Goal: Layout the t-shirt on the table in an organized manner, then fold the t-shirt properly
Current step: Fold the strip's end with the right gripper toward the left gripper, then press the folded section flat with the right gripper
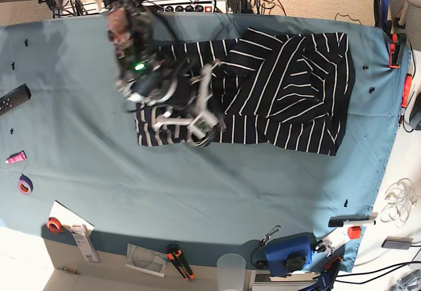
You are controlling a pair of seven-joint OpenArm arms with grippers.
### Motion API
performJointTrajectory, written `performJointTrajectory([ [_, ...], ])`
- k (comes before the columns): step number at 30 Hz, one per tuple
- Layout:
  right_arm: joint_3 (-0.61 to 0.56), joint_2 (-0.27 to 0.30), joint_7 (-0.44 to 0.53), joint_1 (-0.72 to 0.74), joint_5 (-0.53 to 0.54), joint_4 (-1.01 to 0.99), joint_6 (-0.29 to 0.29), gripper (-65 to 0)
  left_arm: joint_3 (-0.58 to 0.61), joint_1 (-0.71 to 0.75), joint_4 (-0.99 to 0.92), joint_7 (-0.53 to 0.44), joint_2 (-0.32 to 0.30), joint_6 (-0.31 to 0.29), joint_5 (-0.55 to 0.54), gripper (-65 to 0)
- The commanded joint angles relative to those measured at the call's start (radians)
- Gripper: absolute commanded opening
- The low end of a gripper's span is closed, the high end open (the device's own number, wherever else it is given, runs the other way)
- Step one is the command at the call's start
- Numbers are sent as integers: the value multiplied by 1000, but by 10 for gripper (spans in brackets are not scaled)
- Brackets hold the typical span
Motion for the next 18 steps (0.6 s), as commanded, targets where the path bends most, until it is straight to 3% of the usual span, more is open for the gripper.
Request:
performJointTrajectory([
  [1,-9,0,39,17,2,19,-10,-650,-8,-2,15,-23,-25,-4,-22,-426],
  [8,-35,0,29,17,-1,19,8,-636,-8,-2,15,-23,-25,-4,-22,-426],
  [10,-35,0,31,17,0,19,8,-518,-8,-2,15,-22,-25,-4,-22,-426],
  [12,-35,0,32,17,14,19,7,-458,-8,-2,15,-23,-25,-4,-22,-426],
  [14,-35,0,2,23,102,19,8,-458,-8,-2,15,-23,-25,-4,-22,-426],
  [16,-35,0,-62,39,257,19,9,-458,-8,-2,15,-23,-25,-4,-22,-426],
  [18,-35,-1,-76,45,366,19,63,-458,-8,-2,15,-23,-25,-4,-22,-426],
])
